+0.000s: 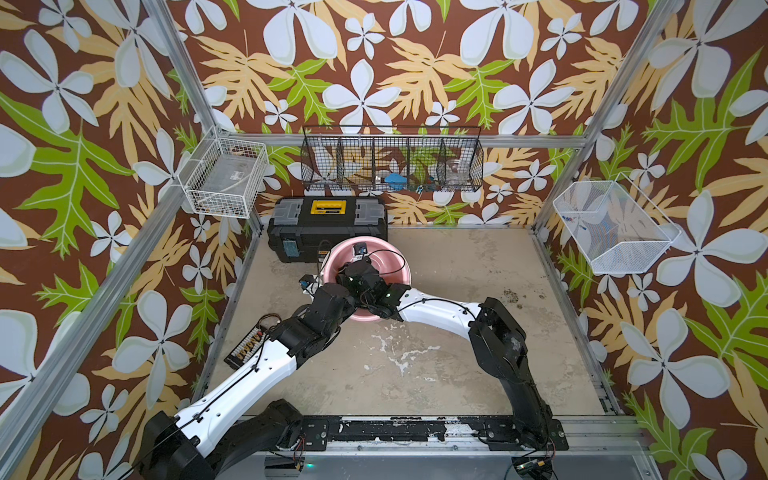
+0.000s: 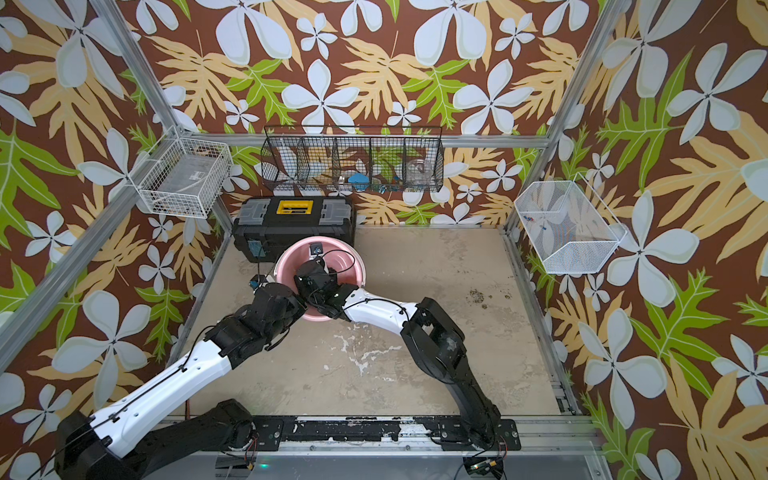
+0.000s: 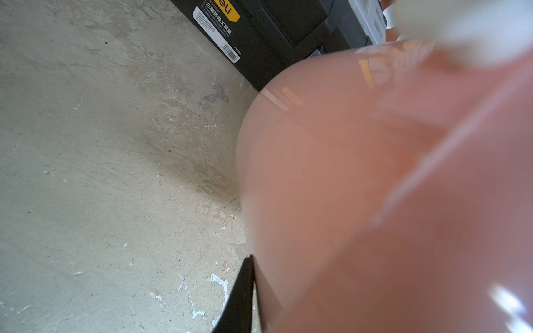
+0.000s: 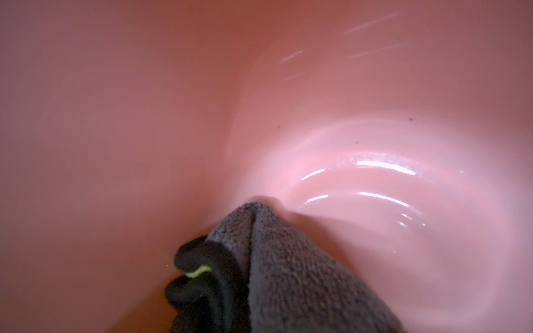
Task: Wipe the inside of the bucket with a cloth
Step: Wipe the dirt from the inside of the bucket.
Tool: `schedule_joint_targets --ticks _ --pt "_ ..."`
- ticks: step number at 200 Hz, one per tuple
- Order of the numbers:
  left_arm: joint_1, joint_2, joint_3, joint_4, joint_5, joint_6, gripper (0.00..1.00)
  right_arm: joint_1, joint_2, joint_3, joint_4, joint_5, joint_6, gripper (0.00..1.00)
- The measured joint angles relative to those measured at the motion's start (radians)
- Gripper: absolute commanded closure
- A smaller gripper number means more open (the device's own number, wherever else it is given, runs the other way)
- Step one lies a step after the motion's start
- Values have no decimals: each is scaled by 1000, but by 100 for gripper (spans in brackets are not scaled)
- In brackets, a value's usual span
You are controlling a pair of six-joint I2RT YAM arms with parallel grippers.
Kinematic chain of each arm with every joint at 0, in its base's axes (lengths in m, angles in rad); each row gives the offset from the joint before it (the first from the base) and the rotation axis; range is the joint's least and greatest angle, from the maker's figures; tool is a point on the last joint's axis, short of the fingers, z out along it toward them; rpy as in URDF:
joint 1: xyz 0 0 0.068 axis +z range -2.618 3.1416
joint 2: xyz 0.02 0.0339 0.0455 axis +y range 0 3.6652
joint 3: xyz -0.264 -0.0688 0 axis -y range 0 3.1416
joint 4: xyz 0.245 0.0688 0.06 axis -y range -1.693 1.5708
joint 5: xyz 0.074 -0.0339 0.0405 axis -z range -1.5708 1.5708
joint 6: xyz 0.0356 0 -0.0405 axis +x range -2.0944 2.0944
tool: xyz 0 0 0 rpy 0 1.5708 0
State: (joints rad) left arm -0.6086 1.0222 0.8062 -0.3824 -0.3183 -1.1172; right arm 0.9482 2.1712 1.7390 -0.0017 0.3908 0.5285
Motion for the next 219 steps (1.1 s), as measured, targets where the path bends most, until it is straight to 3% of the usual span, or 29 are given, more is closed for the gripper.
schedule_joint_targets --ticks 69,116,219 --pt "0 78 46 -58 -17 26 100 -7 -25 6 -238 -128 -153 100" --pt "-1 127 89 -97 -32 75 100 -7 -42 12 -373 -139 -228 100" --pt "-3 187 115 -111 -58 123 100 -26 -170 -126 -422 115 -377 100"
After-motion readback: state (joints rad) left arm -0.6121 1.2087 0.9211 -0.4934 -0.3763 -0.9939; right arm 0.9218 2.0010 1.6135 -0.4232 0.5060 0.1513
